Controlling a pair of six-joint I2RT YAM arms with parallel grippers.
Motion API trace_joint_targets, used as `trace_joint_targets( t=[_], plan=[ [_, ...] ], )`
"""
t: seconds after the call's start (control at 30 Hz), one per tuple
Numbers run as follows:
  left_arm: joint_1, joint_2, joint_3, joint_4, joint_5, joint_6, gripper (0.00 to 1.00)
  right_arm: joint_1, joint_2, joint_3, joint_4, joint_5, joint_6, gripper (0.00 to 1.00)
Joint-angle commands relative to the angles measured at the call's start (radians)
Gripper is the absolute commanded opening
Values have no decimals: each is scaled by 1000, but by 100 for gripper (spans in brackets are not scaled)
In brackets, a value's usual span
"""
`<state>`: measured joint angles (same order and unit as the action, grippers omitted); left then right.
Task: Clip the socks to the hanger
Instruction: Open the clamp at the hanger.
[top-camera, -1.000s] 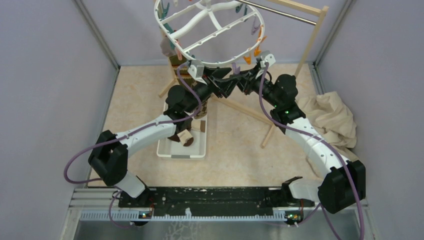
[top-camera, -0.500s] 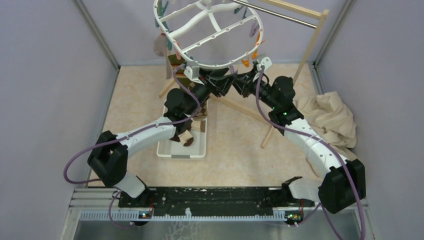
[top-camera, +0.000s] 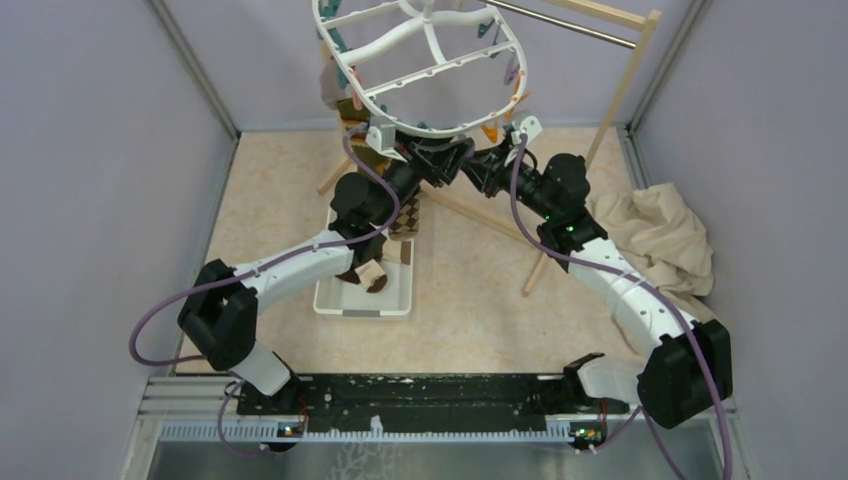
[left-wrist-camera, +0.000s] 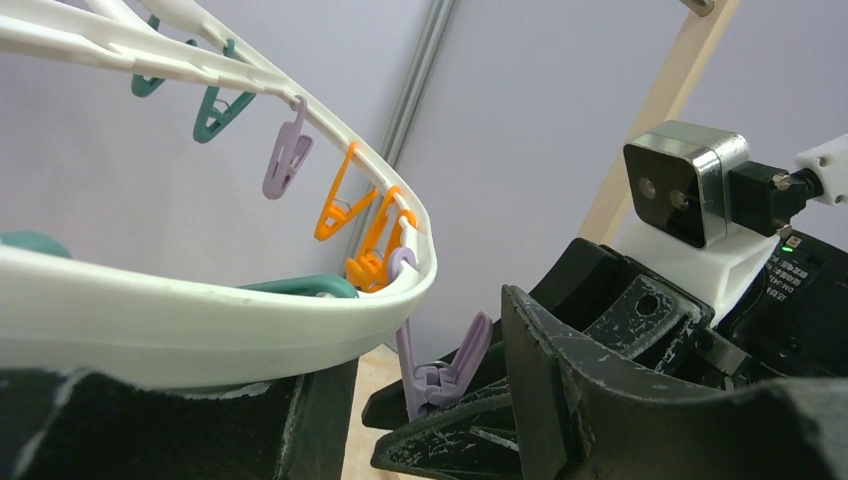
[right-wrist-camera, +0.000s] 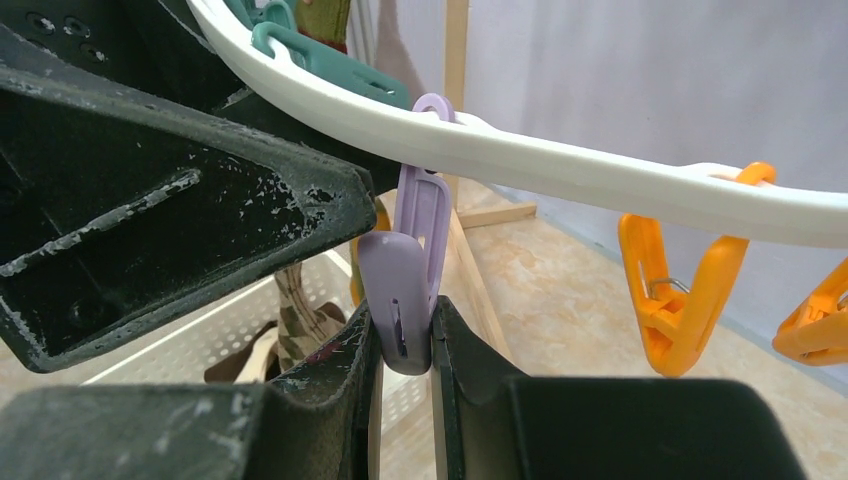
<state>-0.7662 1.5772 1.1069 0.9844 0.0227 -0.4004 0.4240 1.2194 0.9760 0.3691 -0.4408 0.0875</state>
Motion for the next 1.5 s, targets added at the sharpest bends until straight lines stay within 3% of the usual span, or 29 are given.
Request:
trace_joint_targets(
  t=[0.0, 0.4, 0.77, 0.8, 1.0, 1.17, 1.47],
  plan=[
    [10, 21, 61, 22, 57, -14, 59, 33, -18, 3, -58, -72, -13, 0],
    [10, 27, 29, 5, 288, 52, 63, 33, 4, 21, -78, -64, -2, 0],
    [10, 26, 37, -112, 185, 118, 58, 37, 0, 33, -89, -75, -5, 0],
    [10, 28, 40, -115, 177, 121, 55, 38, -1, 34, -90, -74, -6, 0],
    [13, 39, 45, -107, 141, 91, 1, 42, -5, 34, -95, -79, -9, 0],
    [15, 27, 32, -67, 156, 62, 0, 44, -19, 19, -95, -75, -11, 0],
    [16, 1, 18, -62, 155, 61, 0, 44, -114, -38, -108, 52, 9, 43]
  ],
)
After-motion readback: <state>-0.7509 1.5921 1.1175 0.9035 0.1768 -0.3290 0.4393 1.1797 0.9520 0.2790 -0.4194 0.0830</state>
